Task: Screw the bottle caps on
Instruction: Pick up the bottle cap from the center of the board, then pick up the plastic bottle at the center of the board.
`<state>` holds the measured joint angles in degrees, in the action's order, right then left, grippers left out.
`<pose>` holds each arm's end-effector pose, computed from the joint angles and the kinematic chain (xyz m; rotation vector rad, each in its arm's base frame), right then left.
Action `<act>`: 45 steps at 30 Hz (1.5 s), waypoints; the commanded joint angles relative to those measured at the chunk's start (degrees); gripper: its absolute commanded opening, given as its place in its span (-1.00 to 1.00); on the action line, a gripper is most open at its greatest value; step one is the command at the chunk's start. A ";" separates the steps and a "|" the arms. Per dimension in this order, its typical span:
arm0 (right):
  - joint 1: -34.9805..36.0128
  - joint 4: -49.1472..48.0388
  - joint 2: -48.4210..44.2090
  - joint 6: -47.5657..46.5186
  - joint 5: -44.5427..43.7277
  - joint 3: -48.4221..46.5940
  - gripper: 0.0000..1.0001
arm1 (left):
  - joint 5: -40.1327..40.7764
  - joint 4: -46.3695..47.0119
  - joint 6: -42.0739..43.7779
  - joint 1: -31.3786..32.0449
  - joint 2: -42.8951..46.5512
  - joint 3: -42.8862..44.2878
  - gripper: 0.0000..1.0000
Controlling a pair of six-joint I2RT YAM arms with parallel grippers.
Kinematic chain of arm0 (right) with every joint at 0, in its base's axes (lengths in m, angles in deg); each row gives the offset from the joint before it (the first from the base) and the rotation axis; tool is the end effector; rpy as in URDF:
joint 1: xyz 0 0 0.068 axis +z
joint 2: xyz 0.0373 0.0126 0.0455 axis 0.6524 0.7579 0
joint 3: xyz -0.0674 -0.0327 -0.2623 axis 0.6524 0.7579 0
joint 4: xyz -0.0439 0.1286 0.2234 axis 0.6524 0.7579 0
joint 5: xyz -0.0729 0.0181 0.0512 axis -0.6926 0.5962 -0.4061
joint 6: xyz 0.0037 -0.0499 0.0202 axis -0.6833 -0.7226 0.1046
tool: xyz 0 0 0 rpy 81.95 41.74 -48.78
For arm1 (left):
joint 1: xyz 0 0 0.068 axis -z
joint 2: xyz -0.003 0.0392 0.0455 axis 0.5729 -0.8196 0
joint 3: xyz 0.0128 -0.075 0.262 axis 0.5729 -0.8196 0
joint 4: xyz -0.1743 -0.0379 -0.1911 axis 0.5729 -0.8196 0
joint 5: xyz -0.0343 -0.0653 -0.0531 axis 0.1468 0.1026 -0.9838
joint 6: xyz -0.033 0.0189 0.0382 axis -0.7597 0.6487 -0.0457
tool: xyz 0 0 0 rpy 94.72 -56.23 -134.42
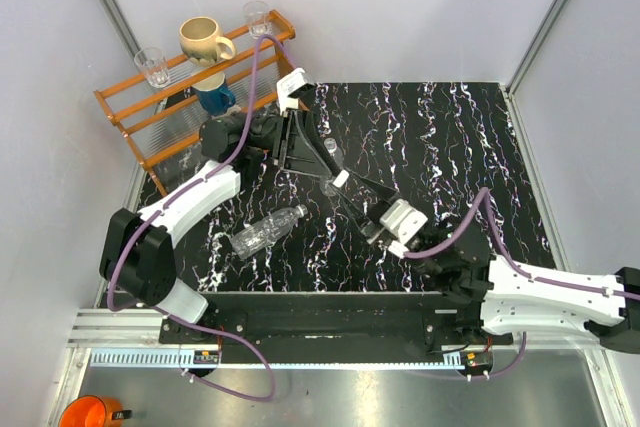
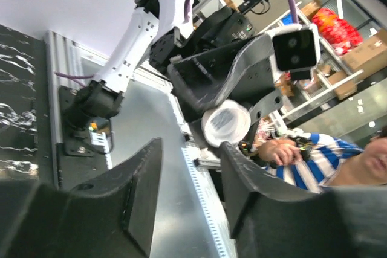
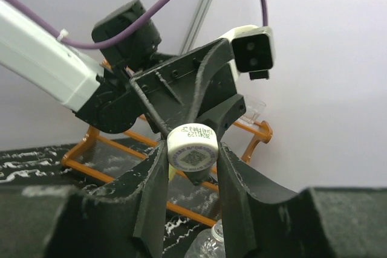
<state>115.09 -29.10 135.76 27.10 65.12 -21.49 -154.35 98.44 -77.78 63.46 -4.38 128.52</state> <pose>0.0658 0.1942 0.3891 -0.7306 0.8272 0.3829 0.2529 -0.1772 0.4126 0.9895 1.6205 -2.1791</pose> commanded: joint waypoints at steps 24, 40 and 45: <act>0.43 26.94 -15.76 23.56 1.34 -4.54 -0.58 | -17.64 11.69 -5.81 -5.67 -28.87 70.21 0.98; 0.43 27.64 -13.11 23.21 -0.85 -7.18 -0.55 | 33.94 -93.88 100.73 -9.80 -24.76 77.90 0.98; 0.51 28.52 -15.13 23.03 -2.35 -6.56 -0.55 | 41.40 -109.46 124.71 -8.03 1.00 43.58 0.98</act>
<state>115.24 -0.12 122.75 49.98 65.19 -26.21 -124.47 10.69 17.89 53.52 -23.70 190.31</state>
